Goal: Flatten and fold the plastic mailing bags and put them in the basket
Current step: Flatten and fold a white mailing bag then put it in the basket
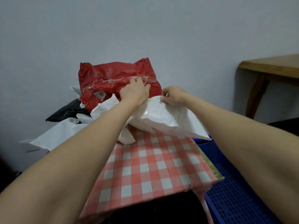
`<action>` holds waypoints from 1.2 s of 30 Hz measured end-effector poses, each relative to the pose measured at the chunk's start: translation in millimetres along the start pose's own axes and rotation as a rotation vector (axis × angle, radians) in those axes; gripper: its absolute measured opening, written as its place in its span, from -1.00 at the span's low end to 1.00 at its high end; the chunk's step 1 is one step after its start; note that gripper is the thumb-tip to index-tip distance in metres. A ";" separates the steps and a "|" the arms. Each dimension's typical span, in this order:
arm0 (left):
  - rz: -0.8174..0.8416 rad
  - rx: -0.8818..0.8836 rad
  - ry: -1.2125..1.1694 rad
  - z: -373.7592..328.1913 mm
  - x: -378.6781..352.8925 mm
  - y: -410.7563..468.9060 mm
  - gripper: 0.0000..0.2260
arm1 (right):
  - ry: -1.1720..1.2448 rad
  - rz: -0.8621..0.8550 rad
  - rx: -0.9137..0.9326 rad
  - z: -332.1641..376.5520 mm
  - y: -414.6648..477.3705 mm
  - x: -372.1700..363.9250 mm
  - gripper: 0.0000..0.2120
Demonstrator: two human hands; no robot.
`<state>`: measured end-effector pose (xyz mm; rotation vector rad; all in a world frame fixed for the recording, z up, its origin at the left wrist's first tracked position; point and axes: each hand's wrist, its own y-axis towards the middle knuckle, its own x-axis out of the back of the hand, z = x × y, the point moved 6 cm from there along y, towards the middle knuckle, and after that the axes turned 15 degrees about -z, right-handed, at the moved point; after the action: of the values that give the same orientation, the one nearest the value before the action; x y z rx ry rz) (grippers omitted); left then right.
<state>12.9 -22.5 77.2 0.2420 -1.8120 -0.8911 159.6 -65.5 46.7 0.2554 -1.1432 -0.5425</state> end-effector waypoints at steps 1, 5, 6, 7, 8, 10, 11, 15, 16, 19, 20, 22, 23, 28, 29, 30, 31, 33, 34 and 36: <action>0.050 0.015 -0.009 -0.6 -3.9 -8.1 -0.54 | -0.032 0.025 0.031 2.2 -6.4 -3.6 -0.89; 0.181 0.056 -0.016 2.1 -23.0 -37.3 -0.53 | -0.142 0.083 0.103 9.4 -26.5 -26.8 -0.89; 0.204 0.064 -0.014 4.5 -28.1 -43.0 -0.54 | -0.166 0.104 0.114 10.4 -31.0 -34.3 -0.89; 0.229 0.068 -0.006 7.0 -33.4 -48.0 -0.55 | -0.171 0.128 0.114 10.9 -35.6 -40.7 -0.87; 0.260 0.068 0.007 9.3 -39.3 -52.7 -0.55 | -0.147 0.156 0.095 10.6 -40.9 -45.5 -0.83; 0.308 0.067 0.030 14.2 -50.0 -61.5 -0.55 | -0.008 0.196 0.025 8.3 -47.8 -51.7 -0.74; 0.317 0.073 0.030 16.7 -53.7 -64.5 -0.56 | 0.055 0.193 -0.005 6.4 -48.9 -51.3 -0.70; 0.298 0.073 0.036 23.4 -59.7 -66.3 -0.55 | 0.085 0.027 -0.167 -19.8 -41.8 -33.3 -0.70; 0.295 0.074 0.031 24.7 -61.0 -66.1 -0.55 | 0.044 -0.025 -0.222 -30.2 -41.9 -27.3 -0.78; 0.282 0.087 -0.049 26.5 -64.5 -65.1 -0.57 | -0.051 -0.090 -0.399 -61.7 -49.2 -19.6 -0.77; 0.267 0.088 -0.086 25.9 -64.8 -64.2 -0.58 | -0.054 -0.118 -0.446 -70.4 -51.8 -17.8 -0.72; 0.211 0.067 -0.139 23.1 -64.4 -61.4 -0.60 | -0.018 -0.208 -0.533 -84.3 -56.3 -14.6 -0.59; 0.187 0.044 -0.156 20.2 -65.7 -60.3 -0.60 | 0.026 -0.228 -0.576 -90.7 -58.8 -14.6 -0.53; 0.073 0.004 -0.216 10.2 -66.9 -50.3 -0.60 | 0.348 0.013 -0.697 -96.6 -72.0 -24.0 -0.49; 0.088 0.010 -0.224 8.0 -69.6 -48.4 -0.58 | 0.378 0.075 -0.715 -96.3 -75.5 -24.8 -0.49; 0.114 0.022 -0.228 5.9 -72.5 -46.6 -0.56 | 0.384 0.125 -0.726 -97.7 -77.9 -26.1 -0.51; 0.148 0.038 -0.221 4.7 -76.1 -44.9 -0.55 | 0.389 0.165 -0.730 -97.8 -79.8 -27.2 -0.57; 0.231 0.067 -0.183 5.8 -84.0 -43.3 -0.56 | 0.400 0.198 -0.743 -99.0 -82.3 -30.3 -0.70; 0.276 0.079 -0.173 7.2 -88.7 -42.8 -0.56 | 0.412 0.202 -0.752 -99.5 -83.3 -32.4 -0.73; 0.335 0.093 -0.188 8.2 -94.0 -42.8 -0.59 | 0.438 0.186 -0.766 -100.6 -84.7 -36.7 -0.74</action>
<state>35.5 2.5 -20.7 -0.0901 -1.9959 -0.6092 216.6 -125.5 -61.9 -0.3784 -0.4707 -0.6787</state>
